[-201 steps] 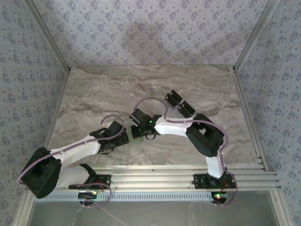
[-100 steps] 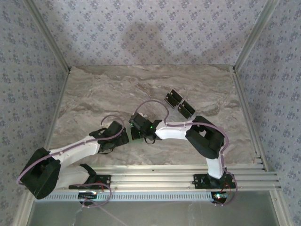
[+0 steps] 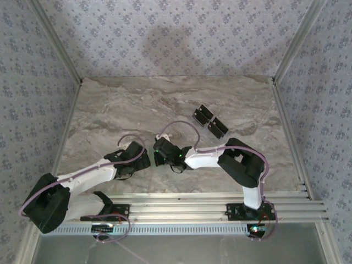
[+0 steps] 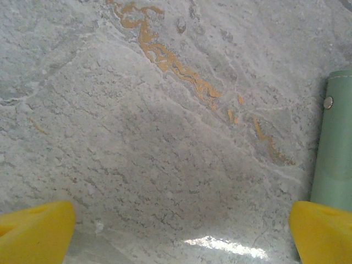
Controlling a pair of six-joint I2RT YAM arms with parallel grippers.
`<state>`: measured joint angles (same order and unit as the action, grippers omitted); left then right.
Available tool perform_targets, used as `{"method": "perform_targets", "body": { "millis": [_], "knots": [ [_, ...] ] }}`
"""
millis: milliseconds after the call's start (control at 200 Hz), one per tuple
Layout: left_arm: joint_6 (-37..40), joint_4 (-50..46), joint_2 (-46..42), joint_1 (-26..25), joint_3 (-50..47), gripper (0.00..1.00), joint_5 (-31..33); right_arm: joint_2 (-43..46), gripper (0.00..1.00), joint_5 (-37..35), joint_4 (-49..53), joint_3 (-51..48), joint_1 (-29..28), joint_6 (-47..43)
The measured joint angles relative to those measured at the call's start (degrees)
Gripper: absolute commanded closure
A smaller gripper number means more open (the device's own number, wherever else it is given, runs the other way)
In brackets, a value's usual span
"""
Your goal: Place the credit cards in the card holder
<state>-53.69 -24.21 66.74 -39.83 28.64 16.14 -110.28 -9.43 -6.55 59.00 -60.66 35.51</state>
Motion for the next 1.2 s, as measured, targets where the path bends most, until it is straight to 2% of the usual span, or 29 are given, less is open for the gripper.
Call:
{"method": "perform_targets", "body": {
  "millis": [80,275,645,984,1079,1149,1199],
  "knots": [
    [0.00,-0.52,0.00,0.00,0.00,0.00,0.13,-0.02,1.00,-0.20,0.00,0.02,-0.09,-0.17],
    [0.02,-2.01,-0.76,0.00,0.39,0.00,0.24,0.00,0.87,-0.31,3.10,2.40,-0.13,-0.61],
    [0.17,-4.28,-2.49,1.33,2.49,0.00,1.31,-2.58,0.52,2.67,16.90,13.38,-0.22,-3.85],
    [3.32,-7.52,-7.91,10.29,8.37,0.00,1.05,-2.54,0.35,6.32,29.57,20.61,2.49,-6.97],
    [5.57,-8.50,-8.90,13.31,11.08,0.00,1.01,0.20,0.31,6.78,31.87,21.20,3.80,-7.65],
    [7.74,-9.25,-8.96,15.19,13.25,0.00,1.03,3.54,0.21,7.13,33.40,21.20,5.11,-8.37],
    [9.66,-9.35,-8.96,16.33,14.82,0.00,1.07,6.82,0.19,7.32,34.47,21.24,6.58,-8.44]
  ]
}}
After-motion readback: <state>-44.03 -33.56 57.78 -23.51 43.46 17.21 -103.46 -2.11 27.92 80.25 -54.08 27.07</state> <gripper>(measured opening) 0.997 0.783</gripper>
